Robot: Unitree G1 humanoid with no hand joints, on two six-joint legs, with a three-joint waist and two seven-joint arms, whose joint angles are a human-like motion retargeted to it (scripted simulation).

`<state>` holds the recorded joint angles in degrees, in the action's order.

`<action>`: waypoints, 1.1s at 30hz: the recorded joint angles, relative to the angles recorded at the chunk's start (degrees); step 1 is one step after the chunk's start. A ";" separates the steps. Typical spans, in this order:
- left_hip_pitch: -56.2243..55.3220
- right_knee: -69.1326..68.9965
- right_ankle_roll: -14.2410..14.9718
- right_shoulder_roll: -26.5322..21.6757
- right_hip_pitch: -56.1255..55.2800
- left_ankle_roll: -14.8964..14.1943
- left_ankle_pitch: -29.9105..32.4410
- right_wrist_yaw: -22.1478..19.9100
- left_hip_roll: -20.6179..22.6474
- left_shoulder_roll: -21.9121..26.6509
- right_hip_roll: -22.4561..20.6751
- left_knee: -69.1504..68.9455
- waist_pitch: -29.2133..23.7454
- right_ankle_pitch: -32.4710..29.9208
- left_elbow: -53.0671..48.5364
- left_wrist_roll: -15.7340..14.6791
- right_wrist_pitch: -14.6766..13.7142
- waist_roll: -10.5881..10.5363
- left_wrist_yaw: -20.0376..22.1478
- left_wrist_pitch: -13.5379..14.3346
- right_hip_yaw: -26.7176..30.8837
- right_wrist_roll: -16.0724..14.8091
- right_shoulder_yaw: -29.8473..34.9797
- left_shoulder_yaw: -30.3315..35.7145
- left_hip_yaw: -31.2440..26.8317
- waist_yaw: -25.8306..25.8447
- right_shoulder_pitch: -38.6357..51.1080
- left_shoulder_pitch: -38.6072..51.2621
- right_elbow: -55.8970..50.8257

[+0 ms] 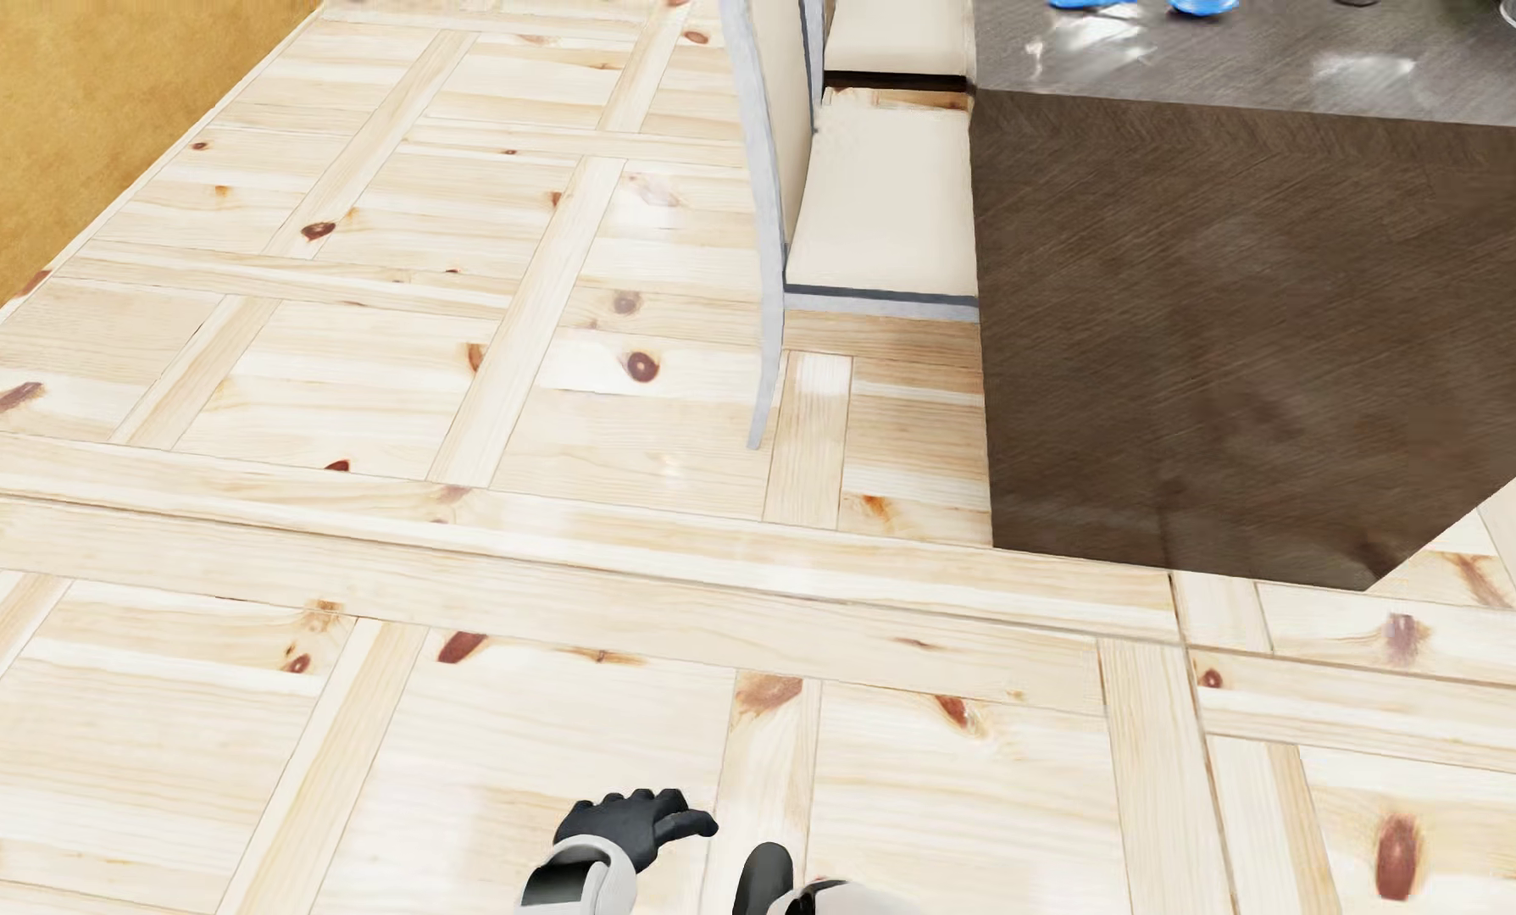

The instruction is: Go to the chair

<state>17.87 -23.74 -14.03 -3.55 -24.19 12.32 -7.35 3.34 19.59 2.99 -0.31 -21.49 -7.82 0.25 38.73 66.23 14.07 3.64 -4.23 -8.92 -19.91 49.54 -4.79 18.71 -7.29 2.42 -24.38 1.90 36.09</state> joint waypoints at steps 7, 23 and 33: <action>-24.32 -5.27 6.70 0.49 13.83 -18.22 6.64 -2.72 -22.82 5.89 4.21 -45.18 0.23 13.29 10.05 0.63 -1.53 -5.09 -2.52 -7.23 -4.51 1.17 -2.18 -7.55 20.17 -0.19 9.64 -12.29 1.43; -42.20 -12.44 23.32 -1.66 24.10 -26.54 5.79 -3.25 -37.26 4.19 7.88 -10.36 -0.04 24.37 6.18 1.97 -4.54 -4.62 -0.87 -7.47 38.31 -3.21 9.67 -22.44 1.76 -5.63 14.02 -15.83 -8.48; -30.50 -8.92 18.35 -0.27 16.43 -19.14 3.52 8.16 -34.88 21.95 18.10 -0.29 0.24 5.11 -11.90 -3.99 -2.27 0.21 1.05 3.61 0.34 3.51 3.02 -23.29 21.35 -5.85 -2.33 11.72 9.85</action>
